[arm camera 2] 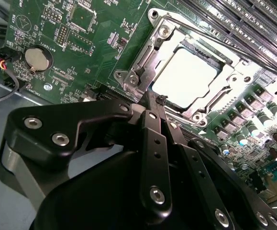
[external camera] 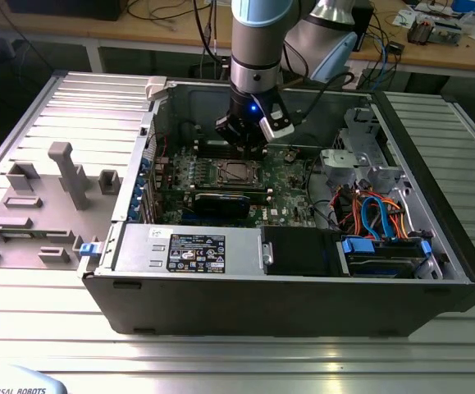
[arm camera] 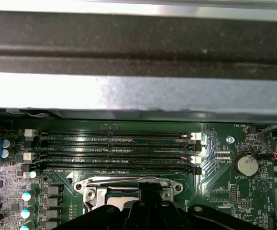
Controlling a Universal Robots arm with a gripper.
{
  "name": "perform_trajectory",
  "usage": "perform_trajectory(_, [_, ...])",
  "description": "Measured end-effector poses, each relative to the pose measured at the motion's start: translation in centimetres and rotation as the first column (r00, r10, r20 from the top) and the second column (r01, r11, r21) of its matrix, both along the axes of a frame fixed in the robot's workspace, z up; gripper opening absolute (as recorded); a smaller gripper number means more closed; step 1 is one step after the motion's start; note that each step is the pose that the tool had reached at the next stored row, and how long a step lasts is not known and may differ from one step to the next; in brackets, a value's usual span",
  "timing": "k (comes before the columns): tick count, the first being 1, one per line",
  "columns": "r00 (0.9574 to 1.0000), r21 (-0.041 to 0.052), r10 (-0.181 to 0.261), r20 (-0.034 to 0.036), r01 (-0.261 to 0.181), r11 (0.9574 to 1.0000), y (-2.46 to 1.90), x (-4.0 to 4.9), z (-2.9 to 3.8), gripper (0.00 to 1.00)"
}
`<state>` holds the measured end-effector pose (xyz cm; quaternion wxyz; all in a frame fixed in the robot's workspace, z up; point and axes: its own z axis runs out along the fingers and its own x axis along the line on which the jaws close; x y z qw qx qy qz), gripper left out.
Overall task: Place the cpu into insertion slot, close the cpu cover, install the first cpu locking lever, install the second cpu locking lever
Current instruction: 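Install the second cpu locking lever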
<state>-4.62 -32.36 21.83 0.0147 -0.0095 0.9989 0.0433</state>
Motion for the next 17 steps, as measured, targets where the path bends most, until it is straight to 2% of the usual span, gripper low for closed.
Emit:
perform_trajectory(7, [1.0000, 0.0000, 0.000, 0.0001, 0.000, 1.0000, -0.01, 0.00, 0.00, 0.11])
perform_trajectory(13, [1.0000, -0.0006, 0.000, 0.0000, 0.000, 1.0000, -0.01, 0.00, 0.60, 0.11])
perform_trajectory(17, [1.0000, -0.0010, 0.000, 0.0000, 0.000, 1.0000, -0.06, 0.00, 0.67, 0.11])
